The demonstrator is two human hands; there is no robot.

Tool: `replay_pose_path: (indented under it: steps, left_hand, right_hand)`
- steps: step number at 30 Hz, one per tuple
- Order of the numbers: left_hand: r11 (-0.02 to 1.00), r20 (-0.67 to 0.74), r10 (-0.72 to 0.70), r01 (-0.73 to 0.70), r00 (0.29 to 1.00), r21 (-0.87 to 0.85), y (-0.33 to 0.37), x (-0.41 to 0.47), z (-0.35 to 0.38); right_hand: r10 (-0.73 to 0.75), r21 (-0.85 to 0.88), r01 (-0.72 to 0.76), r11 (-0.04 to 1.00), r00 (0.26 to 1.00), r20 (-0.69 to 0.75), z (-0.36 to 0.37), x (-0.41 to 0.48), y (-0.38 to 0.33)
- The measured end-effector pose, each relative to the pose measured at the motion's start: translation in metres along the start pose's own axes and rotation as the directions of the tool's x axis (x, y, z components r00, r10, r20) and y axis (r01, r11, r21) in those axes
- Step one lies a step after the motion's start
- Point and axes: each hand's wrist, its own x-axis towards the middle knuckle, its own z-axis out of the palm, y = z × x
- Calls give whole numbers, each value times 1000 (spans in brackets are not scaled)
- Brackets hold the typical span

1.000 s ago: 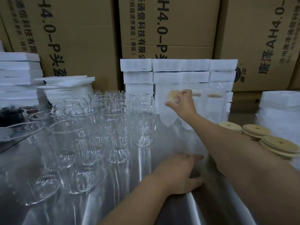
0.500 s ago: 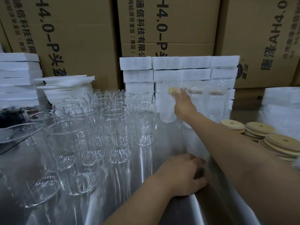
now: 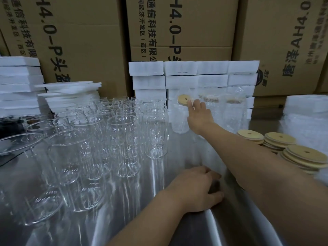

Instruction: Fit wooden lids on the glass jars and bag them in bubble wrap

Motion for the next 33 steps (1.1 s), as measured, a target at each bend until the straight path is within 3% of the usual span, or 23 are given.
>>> replay_pose_path:
  steps: [2,5,9,11,26,33]
  left_hand:
    - [1000,-10,5,-5,1000,-3,0,0,0]
    - [1000,7,5,-5,1000,1,-1,0,0]
    - [1000,14,1,-1,1000,6,-1,1,0]
    - [1000,15,1,-1,1000,6,-2,1,0]
    - [1000,3,2,-2,1000,-18,-4,1,1]
    - [1000,9,1,-1,1000,-7,-6,3,3]
  right_hand:
    - [27,30,-28,999,999,35,-5,5,-5]
    - [69,218,-100,971,987,143,-10,12,-11]
    - [67,572,-229,788,955,289,-15,16,-15]
    - [39,643,-236,729,952,304,-14,15,-15]
    - [-55,607,-177,774,938,343,-5,1,-13]
    - [-39,701,-161,695,965,260,-9,-13,-19]
